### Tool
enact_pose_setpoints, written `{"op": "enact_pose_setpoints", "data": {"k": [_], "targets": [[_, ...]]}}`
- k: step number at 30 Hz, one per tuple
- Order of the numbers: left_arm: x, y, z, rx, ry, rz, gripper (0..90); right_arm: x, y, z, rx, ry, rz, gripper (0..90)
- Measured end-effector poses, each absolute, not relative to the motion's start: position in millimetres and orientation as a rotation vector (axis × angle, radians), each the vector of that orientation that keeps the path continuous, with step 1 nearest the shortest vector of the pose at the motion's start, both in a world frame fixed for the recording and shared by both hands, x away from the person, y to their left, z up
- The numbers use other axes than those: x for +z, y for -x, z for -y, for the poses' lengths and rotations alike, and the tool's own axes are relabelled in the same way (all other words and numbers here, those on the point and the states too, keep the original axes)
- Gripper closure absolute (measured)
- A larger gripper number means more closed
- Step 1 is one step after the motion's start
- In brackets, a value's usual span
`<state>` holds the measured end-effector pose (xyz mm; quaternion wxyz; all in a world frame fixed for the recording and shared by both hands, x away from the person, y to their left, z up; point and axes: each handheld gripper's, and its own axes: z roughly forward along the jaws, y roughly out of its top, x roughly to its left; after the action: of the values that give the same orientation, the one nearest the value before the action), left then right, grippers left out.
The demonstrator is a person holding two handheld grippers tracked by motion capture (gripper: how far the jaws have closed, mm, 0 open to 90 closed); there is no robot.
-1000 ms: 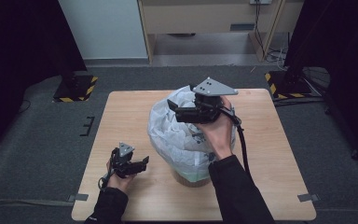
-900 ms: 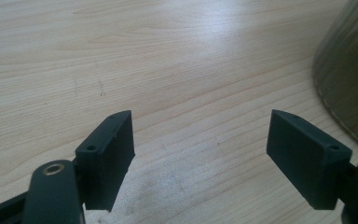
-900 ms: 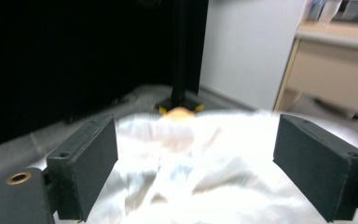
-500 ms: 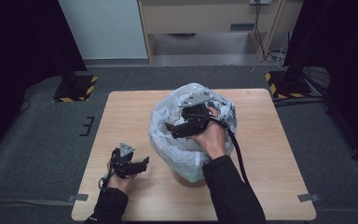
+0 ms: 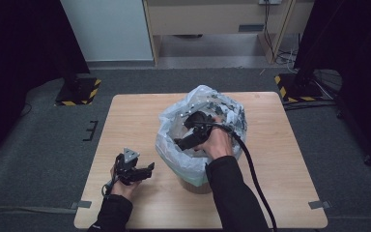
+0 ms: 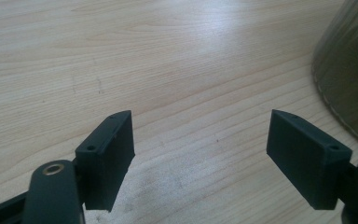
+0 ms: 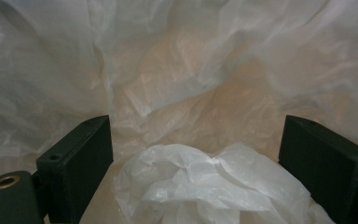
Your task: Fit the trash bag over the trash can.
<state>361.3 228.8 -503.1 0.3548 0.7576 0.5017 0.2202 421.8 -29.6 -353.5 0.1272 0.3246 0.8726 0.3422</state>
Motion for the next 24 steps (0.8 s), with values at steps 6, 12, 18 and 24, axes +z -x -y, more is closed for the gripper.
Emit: {"op": "enact_pose_setpoints", "data": {"k": [6,12,18,24], "targets": [[-503,-361,-228,0.567,-1.959,-1.295,22.8,-362,-421,26,0.888,-0.950,-2.645,10.6],[-504,-361,-228,0.563,-1.962,-1.294,22.8,-368,-421,24,0.809,-1.024,-2.725,13.4],[-503,-361,-228,0.562,-1.963,-1.292,22.8,-361,-421,25,0.871,-1.011,-2.680,13.7],[-503,-361,-230,0.556,-1.958,-1.296,22.8,-348,-422,31,1.059,-1.059,-2.551,12.8]]}}
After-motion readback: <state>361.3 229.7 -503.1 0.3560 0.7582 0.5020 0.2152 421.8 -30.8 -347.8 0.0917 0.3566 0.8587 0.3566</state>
